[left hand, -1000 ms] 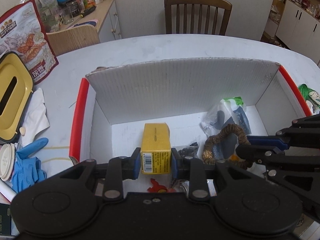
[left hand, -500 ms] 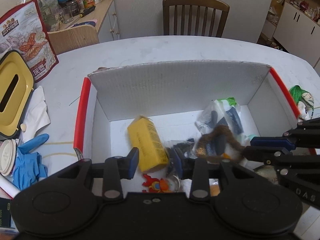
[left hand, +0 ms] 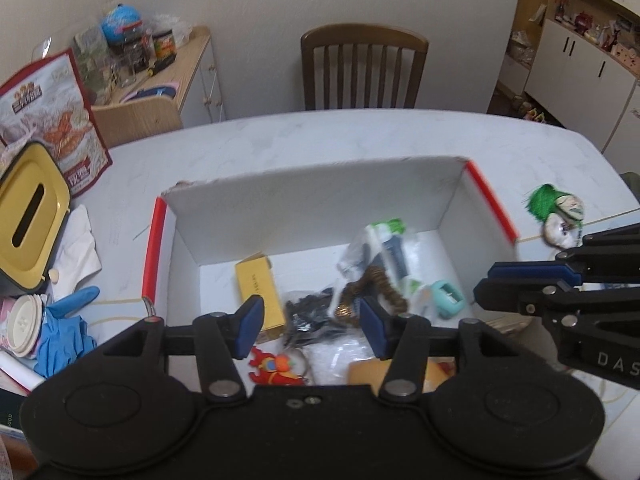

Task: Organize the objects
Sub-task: 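Lower the bracelet and yellow box into the box and open both grippers, then move both grippers back toward the white plush and green-haired doll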

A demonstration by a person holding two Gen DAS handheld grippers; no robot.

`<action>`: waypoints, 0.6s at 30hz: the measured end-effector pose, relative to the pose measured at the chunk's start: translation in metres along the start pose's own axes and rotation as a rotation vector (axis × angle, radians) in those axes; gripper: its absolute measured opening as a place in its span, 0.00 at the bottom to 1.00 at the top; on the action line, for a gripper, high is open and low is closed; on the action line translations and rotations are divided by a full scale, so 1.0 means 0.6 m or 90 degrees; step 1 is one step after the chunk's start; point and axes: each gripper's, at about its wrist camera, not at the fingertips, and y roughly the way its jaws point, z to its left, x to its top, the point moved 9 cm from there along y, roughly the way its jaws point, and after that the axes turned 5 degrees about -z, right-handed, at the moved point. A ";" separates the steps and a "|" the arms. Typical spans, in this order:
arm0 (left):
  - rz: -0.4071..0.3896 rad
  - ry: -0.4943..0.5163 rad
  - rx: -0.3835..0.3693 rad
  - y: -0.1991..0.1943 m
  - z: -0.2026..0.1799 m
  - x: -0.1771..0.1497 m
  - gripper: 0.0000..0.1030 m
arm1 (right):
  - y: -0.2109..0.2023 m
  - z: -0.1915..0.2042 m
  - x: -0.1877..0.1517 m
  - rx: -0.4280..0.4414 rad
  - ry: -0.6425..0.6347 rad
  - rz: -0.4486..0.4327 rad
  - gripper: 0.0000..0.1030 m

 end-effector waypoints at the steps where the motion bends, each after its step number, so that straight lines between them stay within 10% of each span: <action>1: -0.005 0.002 -0.002 -0.006 -0.006 0.002 0.53 | -0.008 -0.001 0.001 0.002 0.002 -0.005 0.11; 18: -0.084 0.012 -0.040 -0.106 -0.124 0.035 0.64 | -0.162 -0.060 -0.009 0.026 0.025 -0.079 0.12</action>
